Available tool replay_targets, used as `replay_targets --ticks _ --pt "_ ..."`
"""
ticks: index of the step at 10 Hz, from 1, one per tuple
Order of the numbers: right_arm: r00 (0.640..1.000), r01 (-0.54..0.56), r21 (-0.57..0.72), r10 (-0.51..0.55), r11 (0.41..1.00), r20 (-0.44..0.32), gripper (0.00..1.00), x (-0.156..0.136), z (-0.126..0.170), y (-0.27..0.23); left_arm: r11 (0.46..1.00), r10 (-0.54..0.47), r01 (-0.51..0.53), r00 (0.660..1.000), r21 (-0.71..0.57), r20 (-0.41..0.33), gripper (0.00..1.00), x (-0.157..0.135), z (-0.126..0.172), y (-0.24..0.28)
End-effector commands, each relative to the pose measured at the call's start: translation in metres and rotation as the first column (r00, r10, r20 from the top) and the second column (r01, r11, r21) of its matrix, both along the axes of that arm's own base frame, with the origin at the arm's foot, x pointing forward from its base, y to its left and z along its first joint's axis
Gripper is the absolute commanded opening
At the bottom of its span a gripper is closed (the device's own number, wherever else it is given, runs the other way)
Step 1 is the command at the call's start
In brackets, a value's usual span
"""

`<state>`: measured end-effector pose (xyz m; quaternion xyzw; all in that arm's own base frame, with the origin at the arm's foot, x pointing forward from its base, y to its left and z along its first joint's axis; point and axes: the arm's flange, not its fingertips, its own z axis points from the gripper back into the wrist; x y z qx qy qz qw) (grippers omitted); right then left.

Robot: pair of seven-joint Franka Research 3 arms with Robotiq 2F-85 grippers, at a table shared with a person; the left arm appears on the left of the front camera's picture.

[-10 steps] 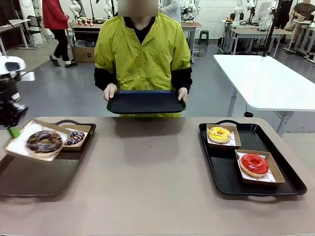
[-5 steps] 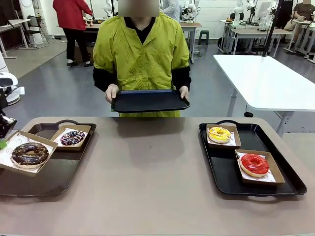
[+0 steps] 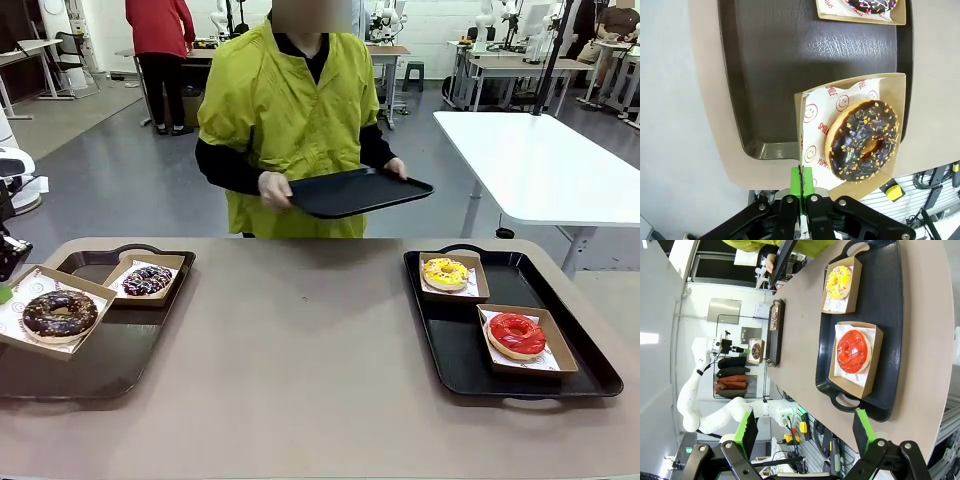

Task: Individually package the donuts and arrange them on the tray.
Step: Place the picked Paper togo box on the Handle tray.

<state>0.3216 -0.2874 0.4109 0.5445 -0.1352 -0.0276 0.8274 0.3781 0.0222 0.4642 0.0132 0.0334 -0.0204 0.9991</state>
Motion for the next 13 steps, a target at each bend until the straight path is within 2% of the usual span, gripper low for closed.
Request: replay_targets --ticks 1,7,10,13 --pt "1.0 0.006 0.012 -0.006 1.0 -0.005 1.0 -0.001 0.003 0.003 1.0 0.0 0.0 1.0 0.0 0.0 0.01 0.0 0.0 0.0" --pt "1.0 0.006 0.012 -0.006 1.0 -0.005 1.0 -0.001 0.003 0.003 1.0 -0.027 0.027 1.0 0.0 -0.006 0.01 0.019 -0.067 -0.001" --pt "1.0 0.006 0.012 -0.006 1.0 -0.005 1.0 -0.001 0.003 0.003 1.0 -0.005 0.005 1.0 0.002 0.025 0.01 0.027 -0.076 0.0" --pt "1.0 0.006 0.012 -0.006 1.0 -0.005 1.0 -0.001 0.003 0.003 1.0 -0.008 0.008 1.0 0.012 0.022 0.01 0.033 -0.08 -0.002"
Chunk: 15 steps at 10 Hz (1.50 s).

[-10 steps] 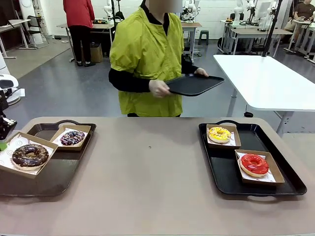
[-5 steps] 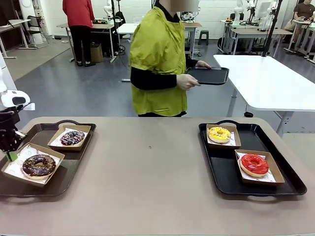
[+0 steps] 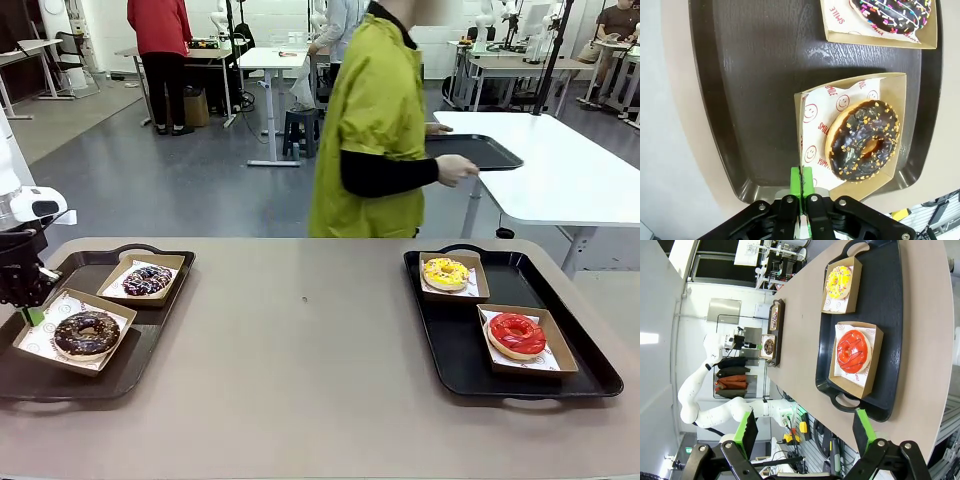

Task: Individually package the donuts and arrange them on the tray.
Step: Place the picked Paper togo box on the Handle tray.

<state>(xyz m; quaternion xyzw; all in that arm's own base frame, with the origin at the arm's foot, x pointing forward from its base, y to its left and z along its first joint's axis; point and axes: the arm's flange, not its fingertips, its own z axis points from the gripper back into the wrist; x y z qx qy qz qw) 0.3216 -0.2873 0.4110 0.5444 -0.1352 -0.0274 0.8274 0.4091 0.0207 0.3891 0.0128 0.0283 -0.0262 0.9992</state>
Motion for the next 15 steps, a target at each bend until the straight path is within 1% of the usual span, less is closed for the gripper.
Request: replay_targets --ticks 1,4,5,6,7,9,10,14,15 --pt "1.0 0.006 0.012 -0.006 1.0 -0.005 1.0 -0.001 0.003 0.003 1.0 0.002 -0.002 1.0 0.015 0.007 0.01 0.004 -0.006 -0.001" --pt "1.0 0.006 0.012 -0.006 1.0 -0.005 1.0 -0.001 0.003 0.003 1.0 0.009 -0.009 1.0 0.019 0.004 0.01 0.006 -0.013 -0.001" --pt "1.0 0.006 0.012 -0.006 1.0 -0.005 1.0 -0.001 0.003 0.003 1.0 -0.001 0.001 1.0 0.011 0.002 0.52 0.009 -0.011 -0.001" --pt "1.0 0.006 0.012 -0.006 1.0 -0.005 1.0 -0.001 0.003 0.003 1.0 -0.001 0.001 1.0 0.004 0.004 0.56 0.007 -0.008 -0.001" --pt "1.0 0.006 0.012 -0.006 1.0 -0.005 1.0 -0.001 0.003 0.003 1.0 -0.001 0.001 1.0 -0.007 0.009 1.0 0.004 -0.005 0.001" --pt "1.0 0.006 0.012 -0.006 1.0 -0.005 1.0 -0.001 0.003 0.003 1.0 -0.008 0.008 1.0 -0.021 0.01 1.0 0.003 0.001 0.004" --pt "1.0 0.006 0.012 -0.006 1.0 -0.005 1.0 -0.001 0.003 0.003 0.999 -0.005 0.005 1.0 -0.037 0.006 0.42 0.001 0.003 0.005" --pt "1.0 0.006 0.012 -0.006 1.0 -0.005 1.0 -0.001 0.003 0.003 0.993 -0.031 0.031 1.0 -0.116 -0.003 0.79 -0.001 0.014 0.014" --pt "1.0 0.006 0.012 -0.006 1.0 -0.005 1.0 -0.001 0.003 0.003 0.987 -0.04 0.039 0.999 -0.155 0.0 0.89 -0.003 0.018 0.017"
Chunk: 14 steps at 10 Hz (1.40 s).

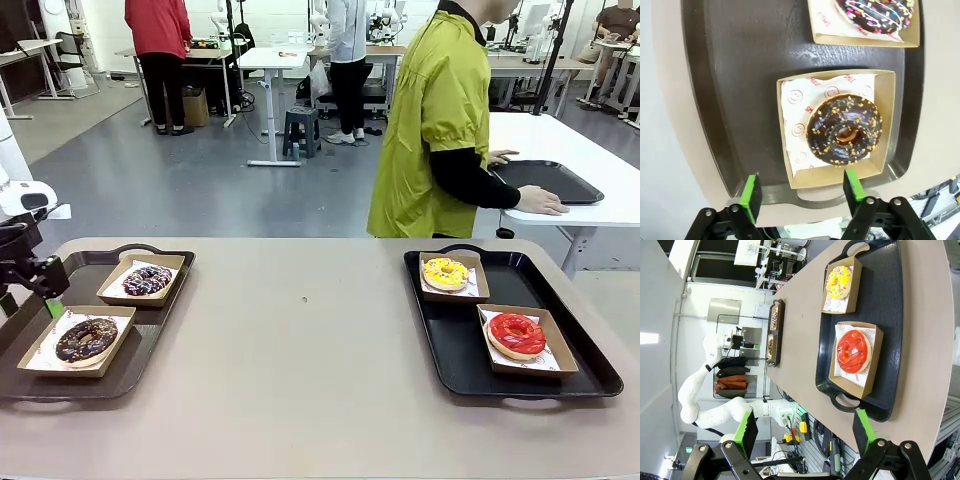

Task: Individually package the donuts and arrange them on the tray.
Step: Place the picked Paper togo box on the Handle tray.

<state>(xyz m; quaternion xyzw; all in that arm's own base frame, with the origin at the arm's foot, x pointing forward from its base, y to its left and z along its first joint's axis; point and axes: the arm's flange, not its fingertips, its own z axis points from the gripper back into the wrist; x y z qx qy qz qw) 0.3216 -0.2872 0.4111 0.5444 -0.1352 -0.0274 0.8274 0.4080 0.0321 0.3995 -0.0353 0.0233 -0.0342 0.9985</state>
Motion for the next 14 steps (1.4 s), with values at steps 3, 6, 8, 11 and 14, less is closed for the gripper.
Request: replay_targets --ticks 3,6,8,11,14 --pt "1.0 0.006 0.012 -0.006 1.0 -0.006 1.0 -0.001 0.003 0.003 0.924 -0.049 0.073 0.996 -0.376 0.071 1.0 0.003 0.044 0.051" --pt "1.0 0.006 0.012 -0.006 1.0 -0.006 1.0 -0.001 0.003 0.003 0.72 0.06 0.065 0.986 -0.69 0.155 1.0 0.006 0.074 0.14" --pt "1.0 0.006 0.012 -0.006 1.0 -0.006 1.0 -0.001 0.003 0.003 0.512 0.142 0.034 0.982 -0.858 0.123 1.0 0.001 0.067 0.208" --pt "1.0 0.006 0.012 -0.006 1.0 -0.006 1.0 -0.001 0.003 0.003 0.35 0.195 -0.041 0.98 -0.936 0.03 1.0 -0.018 0.025 0.273" --pt "1.0 0.006 0.012 -0.006 1.0 -0.006 1.0 -0.001 0.003 0.003 0.304 0.173 -0.087 0.984 -0.949 -0.035 1.0 -0.036 -0.001 0.313"
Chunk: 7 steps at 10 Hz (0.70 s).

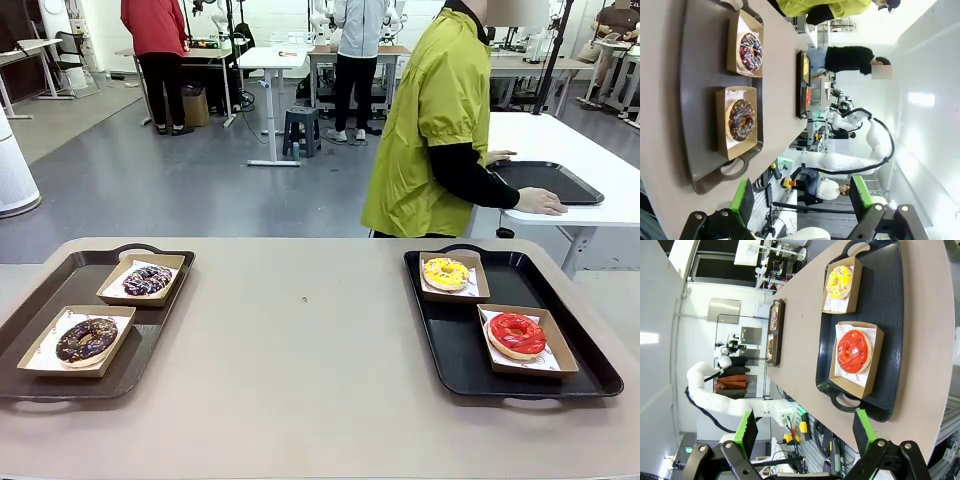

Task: Individually package the donuts and arrange them on the tray.
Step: Place the picked Paper togo box on the Handle tray.

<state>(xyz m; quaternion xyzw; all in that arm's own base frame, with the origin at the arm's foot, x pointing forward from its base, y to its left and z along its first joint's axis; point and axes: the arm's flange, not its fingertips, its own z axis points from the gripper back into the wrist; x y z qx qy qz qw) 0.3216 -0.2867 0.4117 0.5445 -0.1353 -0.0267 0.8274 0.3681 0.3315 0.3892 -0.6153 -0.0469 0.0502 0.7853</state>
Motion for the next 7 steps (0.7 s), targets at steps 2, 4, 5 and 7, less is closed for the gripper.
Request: replay_targets --ticks 2,4,5,7 --pt "1.0 0.007 0.013 -0.007 1.0 -0.006 1.0 -0.001 0.002 0.003 1.0 0.0 0.0 1.0 0.0 0.0 1.0 0.0 0.0 0.0" --pt "1.0 0.007 0.013 -0.007 1.0 -0.006 1.0 -0.001 0.002 0.003 1.0 0.0 0.0 1.0 0.0 0.0 1.0 0.0 0.0 0.0" --pt "1.0 0.007 0.013 -0.007 1.0 -0.006 1.0 -0.001 0.002 0.003 1.0 0.0 0.0 1.0 0.0 0.0 1.0 0.0 0.0 0.0" --pt "1.0 0.007 0.013 -0.007 1.0 -0.006 1.0 -0.001 0.002 0.003 1.0 0.0 0.0 1.0 0.0 0.0 1.0 0.0 0.0 0.0"
